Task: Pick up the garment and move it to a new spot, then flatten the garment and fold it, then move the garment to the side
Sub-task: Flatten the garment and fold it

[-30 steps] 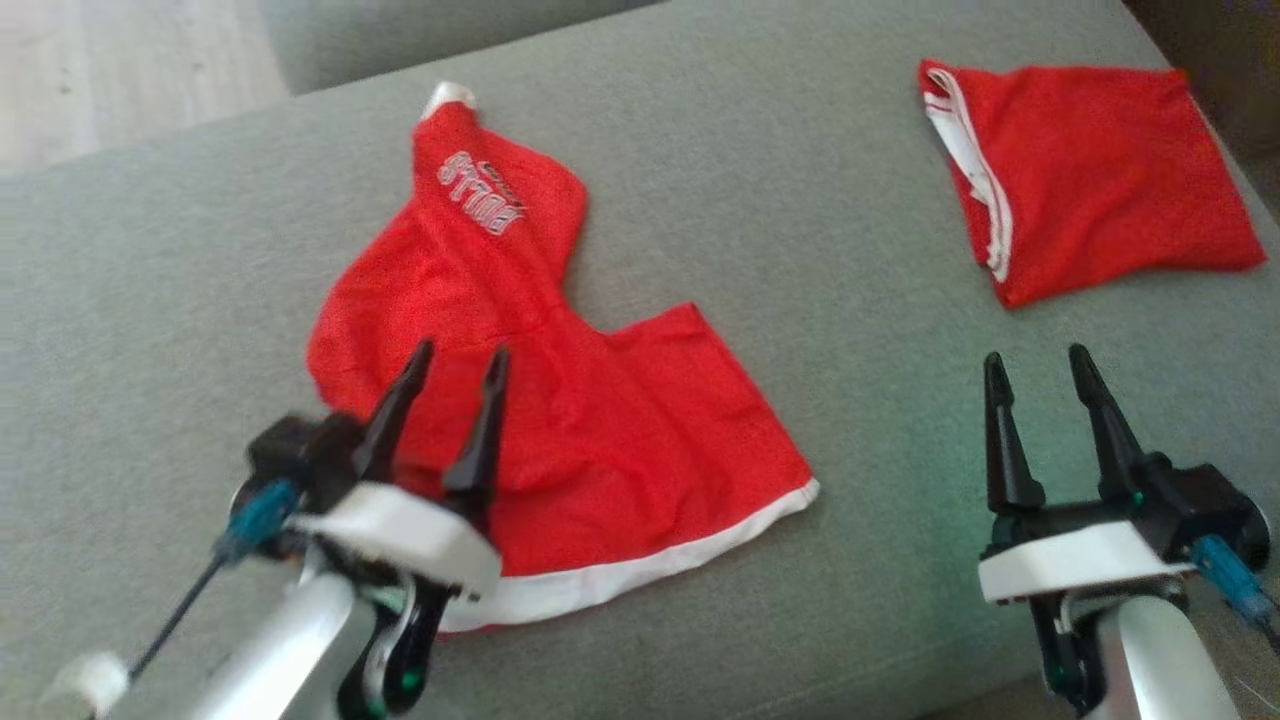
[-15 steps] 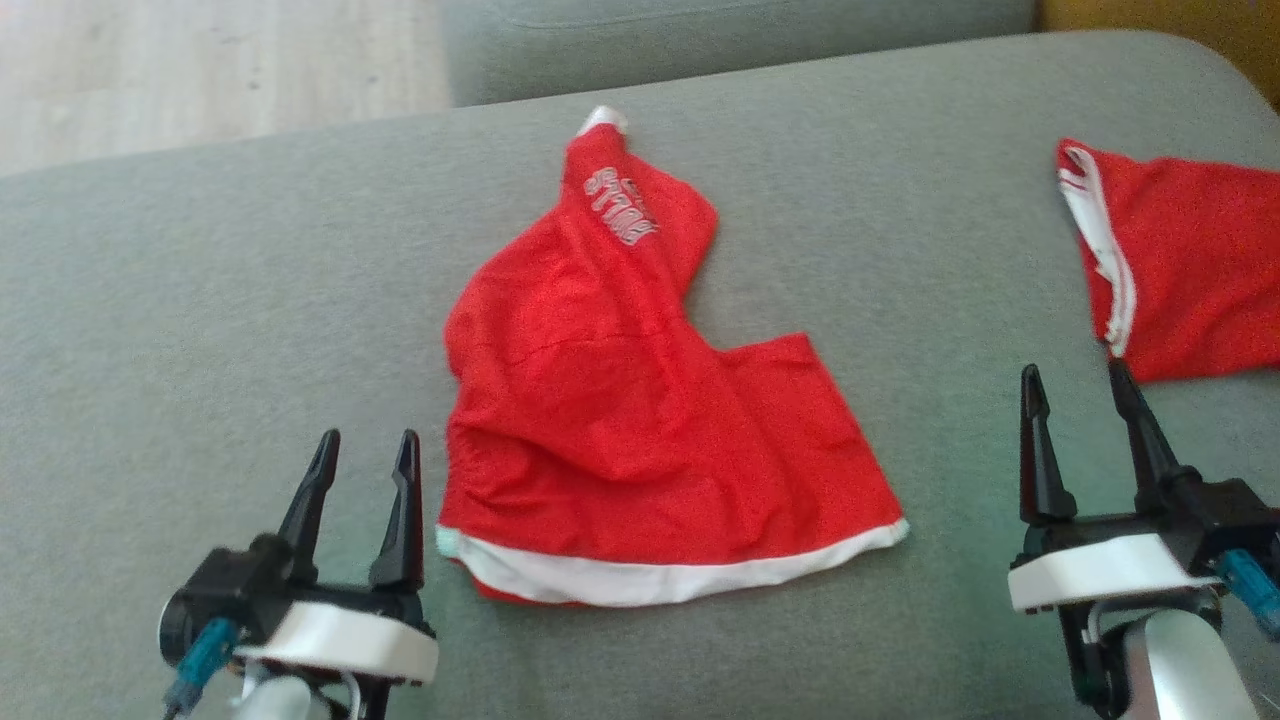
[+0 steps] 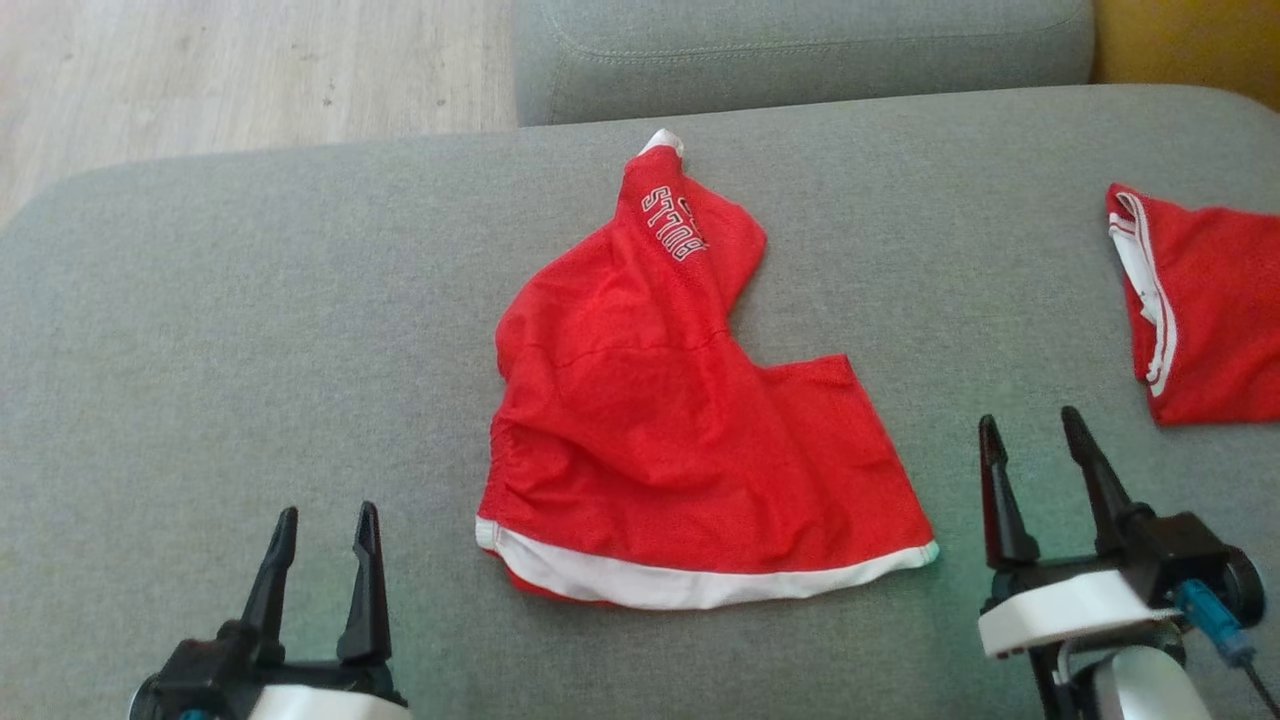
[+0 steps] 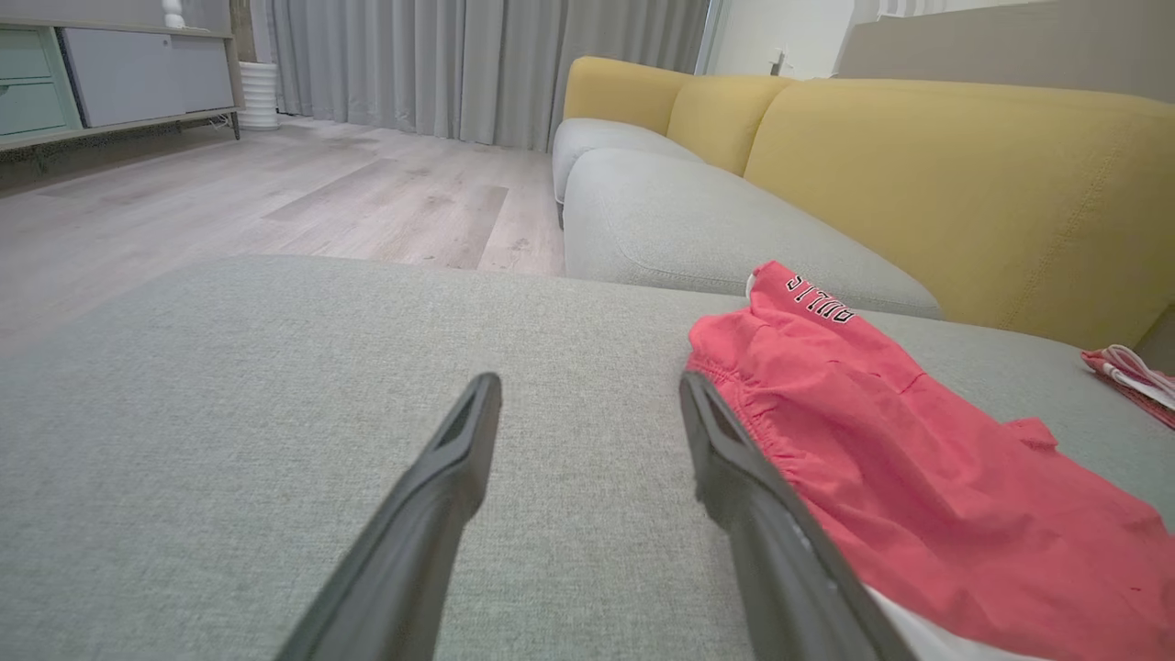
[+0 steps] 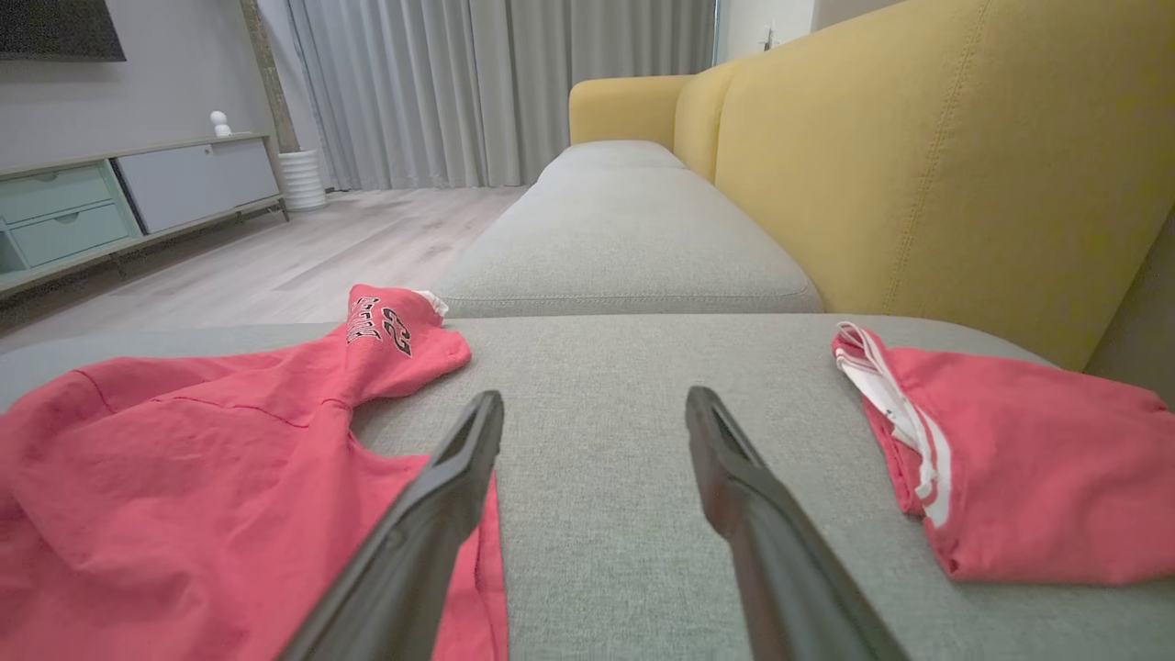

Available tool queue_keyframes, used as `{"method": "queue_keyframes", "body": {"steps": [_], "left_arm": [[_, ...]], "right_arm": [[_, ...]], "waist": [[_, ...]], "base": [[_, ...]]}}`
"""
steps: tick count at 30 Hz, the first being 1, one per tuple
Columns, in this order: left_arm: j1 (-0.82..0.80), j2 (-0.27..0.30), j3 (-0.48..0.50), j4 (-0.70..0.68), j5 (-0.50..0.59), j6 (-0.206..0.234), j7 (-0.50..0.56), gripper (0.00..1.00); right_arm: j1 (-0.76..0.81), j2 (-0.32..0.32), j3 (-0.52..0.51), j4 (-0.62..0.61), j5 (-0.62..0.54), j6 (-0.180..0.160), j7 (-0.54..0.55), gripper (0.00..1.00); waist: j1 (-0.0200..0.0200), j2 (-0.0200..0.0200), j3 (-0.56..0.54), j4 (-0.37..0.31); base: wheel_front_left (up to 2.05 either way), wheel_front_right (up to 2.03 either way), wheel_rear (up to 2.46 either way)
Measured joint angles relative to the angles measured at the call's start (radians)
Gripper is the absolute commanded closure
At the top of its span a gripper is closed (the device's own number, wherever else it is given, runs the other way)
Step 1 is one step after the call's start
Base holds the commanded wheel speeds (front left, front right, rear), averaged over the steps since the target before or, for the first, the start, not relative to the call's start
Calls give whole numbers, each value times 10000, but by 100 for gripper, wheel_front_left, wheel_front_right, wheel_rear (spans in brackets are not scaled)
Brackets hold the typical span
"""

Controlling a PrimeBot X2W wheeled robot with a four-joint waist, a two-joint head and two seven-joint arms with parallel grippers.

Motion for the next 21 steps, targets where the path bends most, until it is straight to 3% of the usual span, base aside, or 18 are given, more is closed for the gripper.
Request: {"method": "queue_keyframes", "body": {"steps": [8,21], "left_arm": [[105,-568,934,299,732,-761,0,0],[198,-876,1325,568,1237,-1108,0,0]], "right_arm": [[13,0,244,251,86,0,0,0],[160,0,268,290,88,0,0,0]], "waist": [[1,0,-144,-263],[1,0,-139,-403]], "base": [[0,0,0],[0,0,0]]}}
